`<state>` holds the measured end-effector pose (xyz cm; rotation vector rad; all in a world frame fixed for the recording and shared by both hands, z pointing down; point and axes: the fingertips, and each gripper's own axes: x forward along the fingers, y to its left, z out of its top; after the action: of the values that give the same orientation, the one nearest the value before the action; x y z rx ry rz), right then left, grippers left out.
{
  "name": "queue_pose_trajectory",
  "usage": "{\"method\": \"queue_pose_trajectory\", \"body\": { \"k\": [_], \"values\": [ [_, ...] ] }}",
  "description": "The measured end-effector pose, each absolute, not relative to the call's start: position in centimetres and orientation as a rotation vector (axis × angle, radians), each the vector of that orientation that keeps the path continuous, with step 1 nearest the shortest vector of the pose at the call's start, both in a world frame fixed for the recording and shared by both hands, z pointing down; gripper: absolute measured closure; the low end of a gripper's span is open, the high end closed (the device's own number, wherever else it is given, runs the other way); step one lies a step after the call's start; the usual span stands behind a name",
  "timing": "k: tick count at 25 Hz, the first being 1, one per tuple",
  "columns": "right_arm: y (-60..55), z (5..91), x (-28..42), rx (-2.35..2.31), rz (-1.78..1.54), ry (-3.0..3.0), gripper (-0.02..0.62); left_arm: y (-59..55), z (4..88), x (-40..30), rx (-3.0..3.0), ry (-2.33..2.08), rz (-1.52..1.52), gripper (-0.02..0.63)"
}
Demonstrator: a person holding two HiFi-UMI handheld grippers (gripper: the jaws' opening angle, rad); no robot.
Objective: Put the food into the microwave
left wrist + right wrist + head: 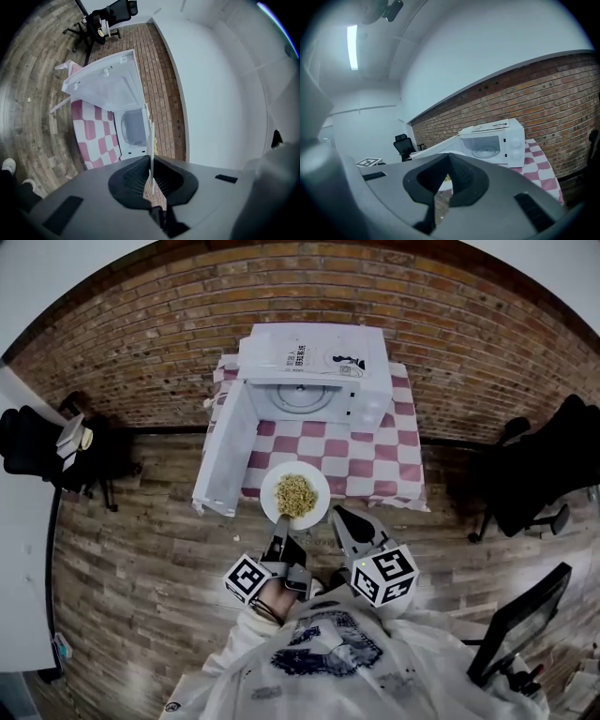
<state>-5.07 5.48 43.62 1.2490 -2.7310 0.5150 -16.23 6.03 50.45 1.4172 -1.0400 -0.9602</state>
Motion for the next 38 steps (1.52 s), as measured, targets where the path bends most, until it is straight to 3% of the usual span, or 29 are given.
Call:
{"method": "queue_pose_trajectory", "body": {
  "k": [38],
  "values": [
    [-17.7, 45.8, -4.4, 1.175, 0.629, -2.724, 0.583, -16.2, 52.9, -15.8, 1.331, -1.098, -0.943, 0.578]
  ]
}}
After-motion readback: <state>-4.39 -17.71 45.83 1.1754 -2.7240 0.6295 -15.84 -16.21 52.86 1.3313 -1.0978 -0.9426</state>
